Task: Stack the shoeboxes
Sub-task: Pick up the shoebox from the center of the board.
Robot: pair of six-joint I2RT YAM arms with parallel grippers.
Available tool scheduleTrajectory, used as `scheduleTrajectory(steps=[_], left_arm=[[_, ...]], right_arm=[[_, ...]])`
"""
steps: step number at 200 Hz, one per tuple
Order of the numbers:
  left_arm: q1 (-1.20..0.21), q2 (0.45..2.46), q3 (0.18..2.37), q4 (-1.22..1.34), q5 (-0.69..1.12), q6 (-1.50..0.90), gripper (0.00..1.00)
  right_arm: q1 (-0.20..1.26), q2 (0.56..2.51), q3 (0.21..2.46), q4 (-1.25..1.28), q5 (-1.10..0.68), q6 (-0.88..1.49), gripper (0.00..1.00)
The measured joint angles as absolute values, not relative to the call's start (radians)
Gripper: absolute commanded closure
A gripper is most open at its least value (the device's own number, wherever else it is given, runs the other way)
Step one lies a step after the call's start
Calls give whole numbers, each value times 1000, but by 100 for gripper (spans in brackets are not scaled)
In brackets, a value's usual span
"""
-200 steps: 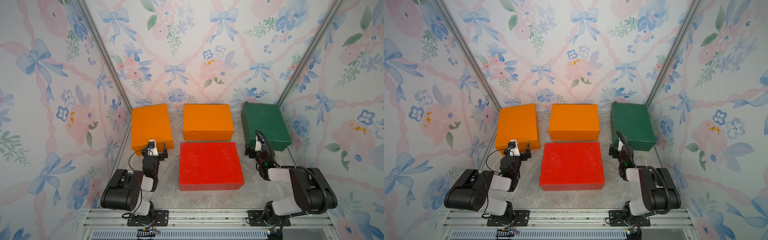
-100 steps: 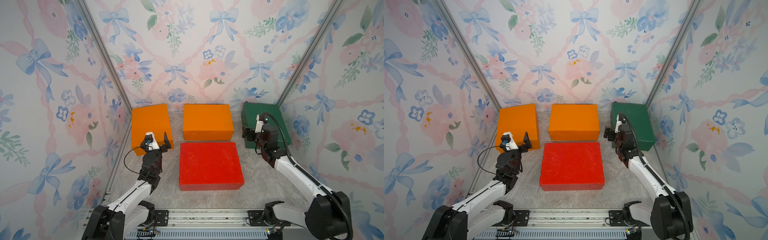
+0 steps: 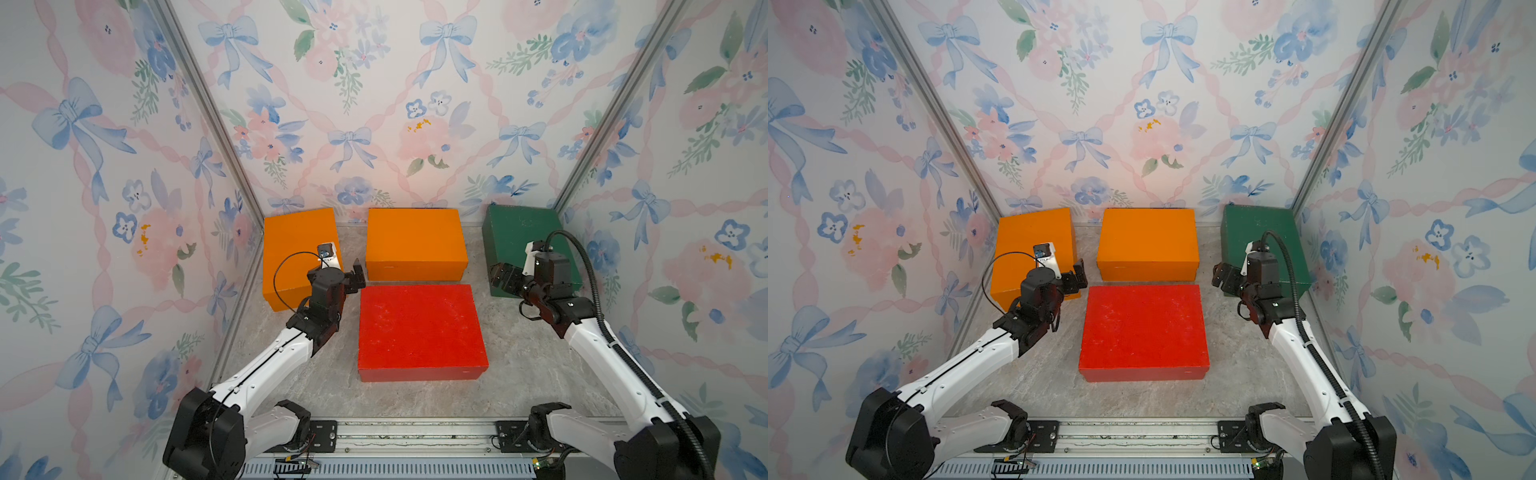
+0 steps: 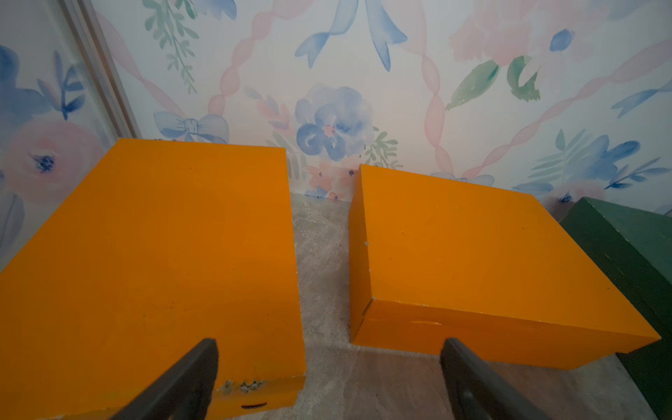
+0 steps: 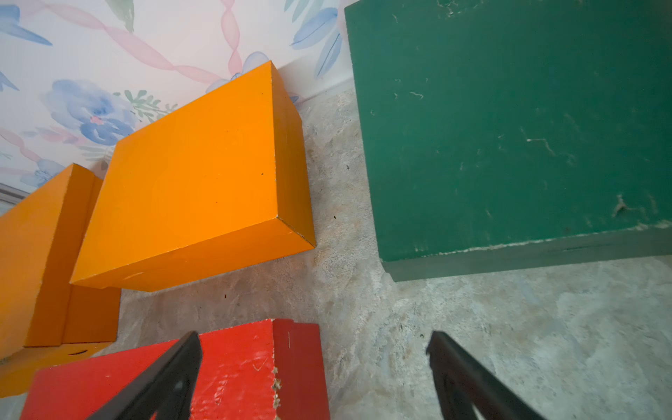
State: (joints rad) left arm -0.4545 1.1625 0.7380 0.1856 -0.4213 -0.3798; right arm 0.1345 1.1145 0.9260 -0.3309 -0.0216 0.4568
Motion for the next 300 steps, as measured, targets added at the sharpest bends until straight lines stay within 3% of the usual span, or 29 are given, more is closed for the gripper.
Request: scheduleTrajectory(steps=[115,166,244,300], left_arm=[[-461,1156,742,-104,-175,-562,2],[-461,1141,703,-141,-78,-602,2],[-468,1135,635,-179,55,-626,2],[-480,1107,610,-182,95,-634,2]], right_arm=[[207,1156,929,-482,-138,392,3],[276,1101,879,-480,-123,354,3],[281,1215,876,-521,-244,358,0],[325,1216,853,-521,-294,375,5]])
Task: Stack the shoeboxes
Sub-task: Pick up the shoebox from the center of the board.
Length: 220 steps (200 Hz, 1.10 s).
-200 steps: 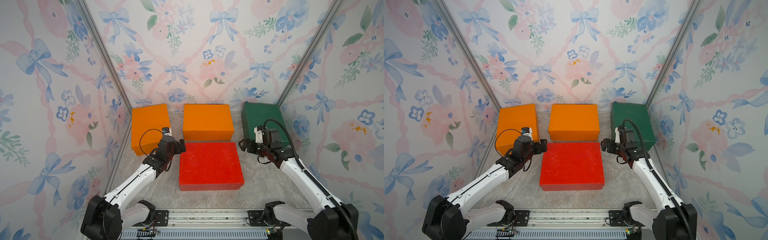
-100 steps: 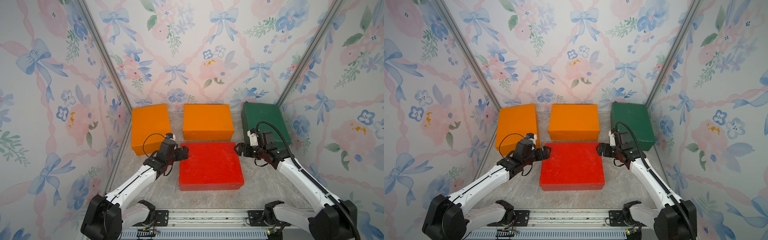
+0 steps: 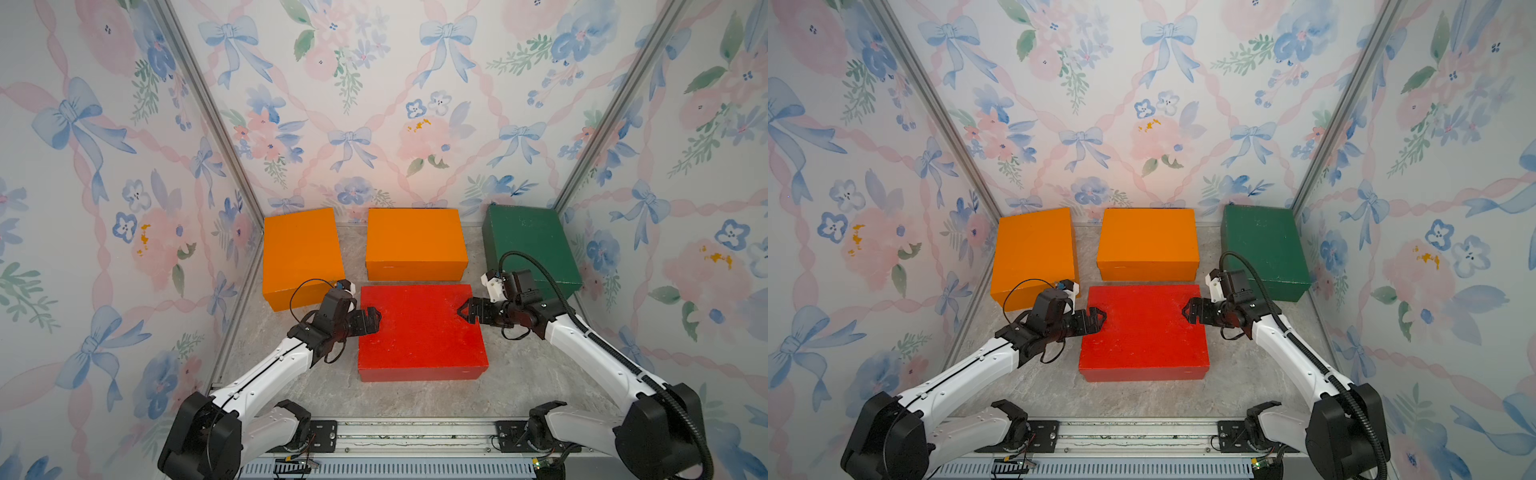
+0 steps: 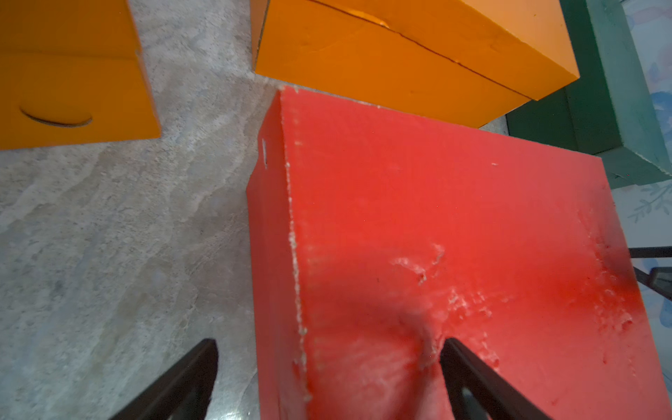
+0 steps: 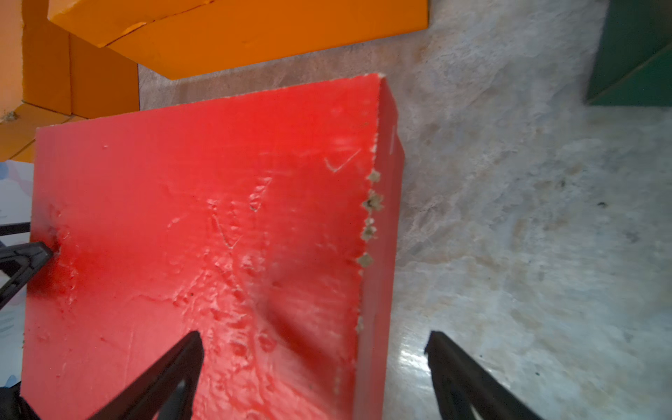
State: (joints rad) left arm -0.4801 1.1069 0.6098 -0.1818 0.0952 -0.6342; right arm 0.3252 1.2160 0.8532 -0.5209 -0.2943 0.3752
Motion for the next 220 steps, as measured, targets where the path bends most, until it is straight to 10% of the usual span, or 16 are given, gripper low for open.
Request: scheduleTrajectory(steps=[220], left_arm=[[-541,1079,561,-155,141,-712,6]], right_arm=[[368,1202,775,-505,-344,443,25]])
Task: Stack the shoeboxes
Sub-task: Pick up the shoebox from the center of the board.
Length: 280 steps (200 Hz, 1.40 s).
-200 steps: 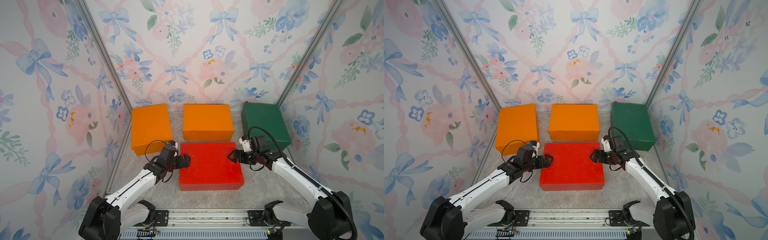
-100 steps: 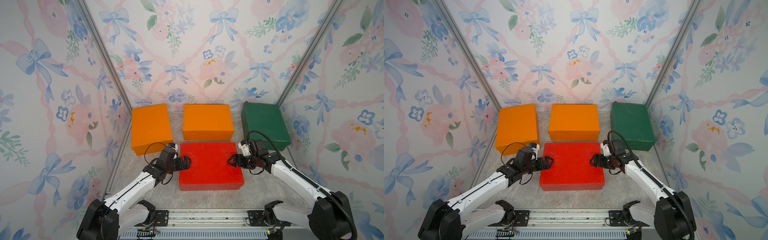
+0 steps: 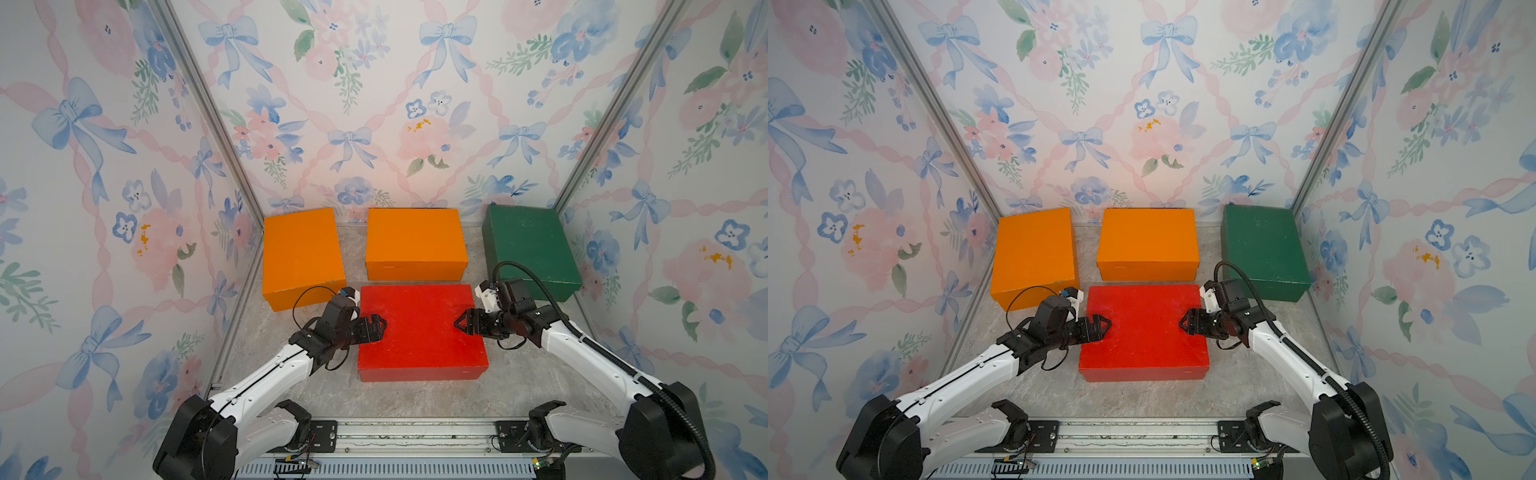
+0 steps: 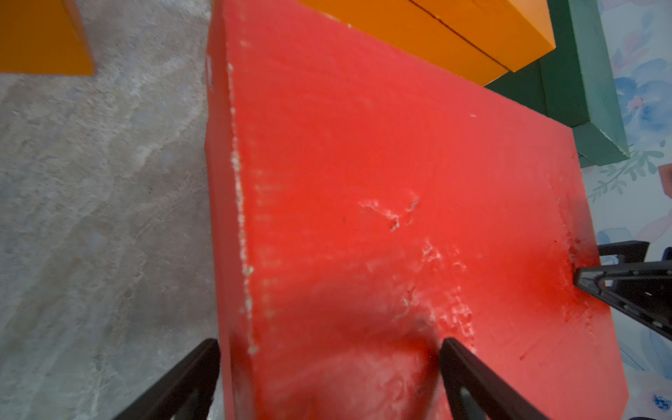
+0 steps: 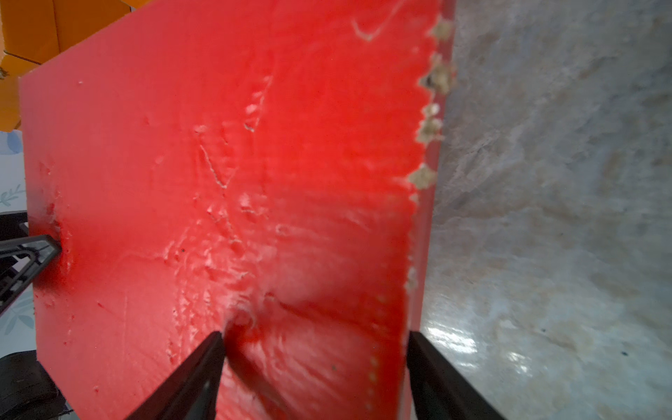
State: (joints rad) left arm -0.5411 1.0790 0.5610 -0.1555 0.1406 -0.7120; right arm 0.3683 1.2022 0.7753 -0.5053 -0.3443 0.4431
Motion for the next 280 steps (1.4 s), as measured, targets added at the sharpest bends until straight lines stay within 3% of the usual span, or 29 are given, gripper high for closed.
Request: scheduleTrajectory(steps=[102,280], left_arm=[[-555,1090,561,-141,136,-742,18],[-593,1097,624,-184,78,-765,21]], right_arm=[[377,1205,771,-478,-327,465,29],[384,1188,780,-484,-280,472,30]])
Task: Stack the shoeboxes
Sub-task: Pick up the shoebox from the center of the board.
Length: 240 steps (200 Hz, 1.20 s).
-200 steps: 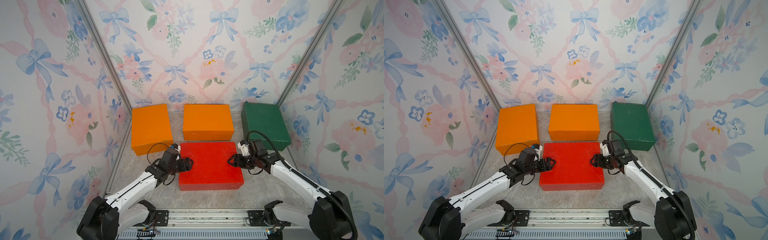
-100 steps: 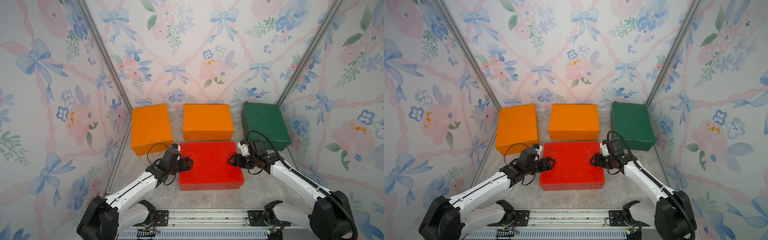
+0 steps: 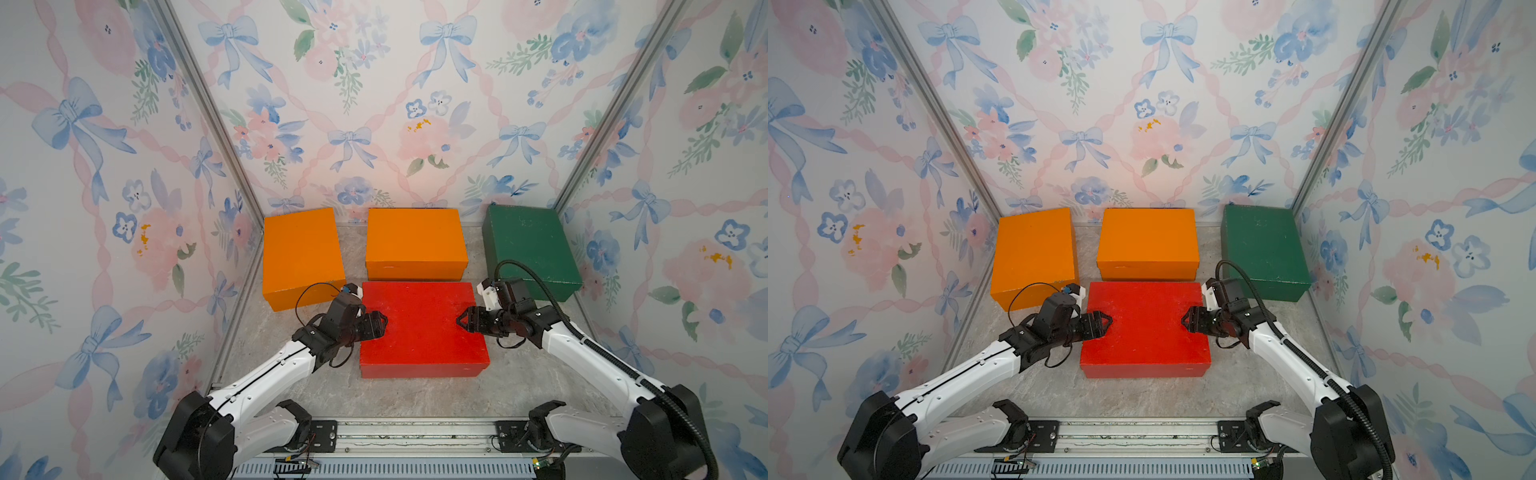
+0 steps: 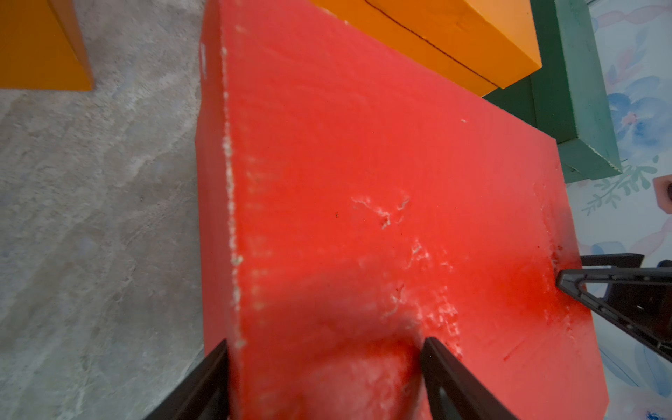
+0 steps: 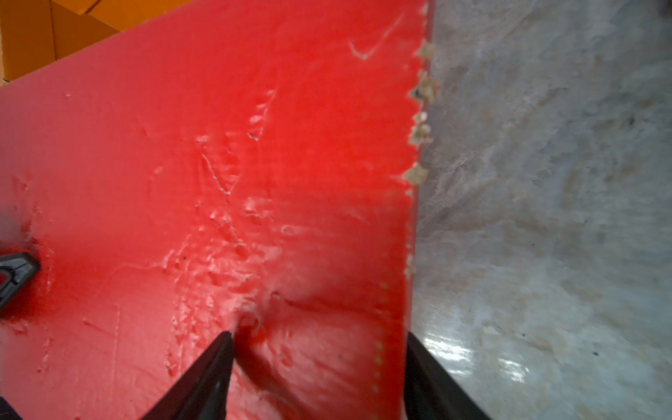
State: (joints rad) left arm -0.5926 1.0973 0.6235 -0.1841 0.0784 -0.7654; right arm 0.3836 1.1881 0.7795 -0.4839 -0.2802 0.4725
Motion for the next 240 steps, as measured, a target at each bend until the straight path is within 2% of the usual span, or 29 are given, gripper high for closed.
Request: scheduleTrajectory(steps=[240], left_arm=[[-602,1111,718,-189,23,-768,26]], right_arm=[[397,1155,855,-574,-227,485,30]])
